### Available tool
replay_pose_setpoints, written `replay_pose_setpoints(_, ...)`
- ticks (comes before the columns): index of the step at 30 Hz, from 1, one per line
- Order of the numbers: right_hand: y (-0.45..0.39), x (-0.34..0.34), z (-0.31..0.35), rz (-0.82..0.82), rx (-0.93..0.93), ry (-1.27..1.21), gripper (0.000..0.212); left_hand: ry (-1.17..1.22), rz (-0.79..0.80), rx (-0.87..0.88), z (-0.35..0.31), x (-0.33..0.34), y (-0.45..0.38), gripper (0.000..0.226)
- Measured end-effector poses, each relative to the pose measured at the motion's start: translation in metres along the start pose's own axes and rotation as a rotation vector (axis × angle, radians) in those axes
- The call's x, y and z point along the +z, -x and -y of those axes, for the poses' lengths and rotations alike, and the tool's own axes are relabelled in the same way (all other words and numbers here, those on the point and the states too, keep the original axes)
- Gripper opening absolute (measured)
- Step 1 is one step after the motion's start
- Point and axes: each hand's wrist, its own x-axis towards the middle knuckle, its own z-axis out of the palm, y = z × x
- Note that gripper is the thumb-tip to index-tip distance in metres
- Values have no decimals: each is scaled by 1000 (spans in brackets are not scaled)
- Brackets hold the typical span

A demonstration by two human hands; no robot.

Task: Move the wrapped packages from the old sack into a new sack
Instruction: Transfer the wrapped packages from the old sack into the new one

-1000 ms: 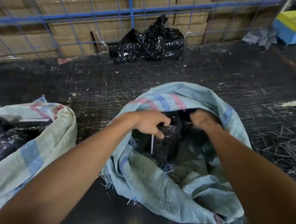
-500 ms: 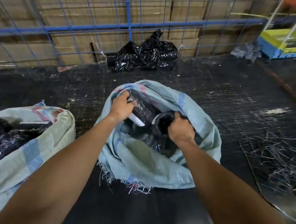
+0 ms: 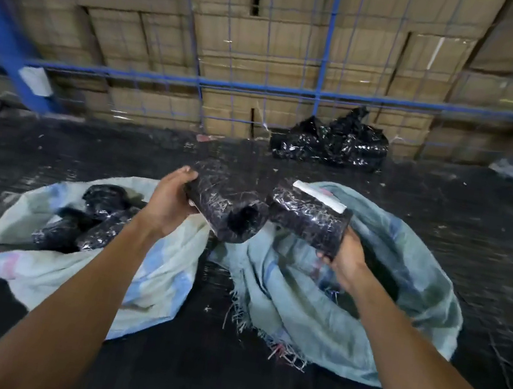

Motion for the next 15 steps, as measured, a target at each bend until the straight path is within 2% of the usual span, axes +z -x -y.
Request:
replay_pose_setpoints(4, -4, 99, 1, 173, 10, 48, 26, -15, -242, 72, -30, -84, 26, 51)
replay_pose_setpoints(7, 3, 180, -6, 344, 22, 53, 28, 41, -457, 112, -51, -150, 36, 42)
replay_pose_setpoints(10, 12, 265, -14, 458, -5, 91, 33, 86, -672, 72, -69, -221, 42, 38)
replay_pose_setpoints(12, 19, 318, -18, 499, -80, 195, 43, 46, -745, 41, -78, -256, 48, 23)
replay_pose_setpoints(14, 27, 358, -22, 478, -205, 331, 54, 30, -804, -36, -71, -283, 47, 21)
replay_pose_setpoints(15, 30, 376, -27, 446, -275, 394, 59, 44, -782, -93, -63, -297, 46, 20)
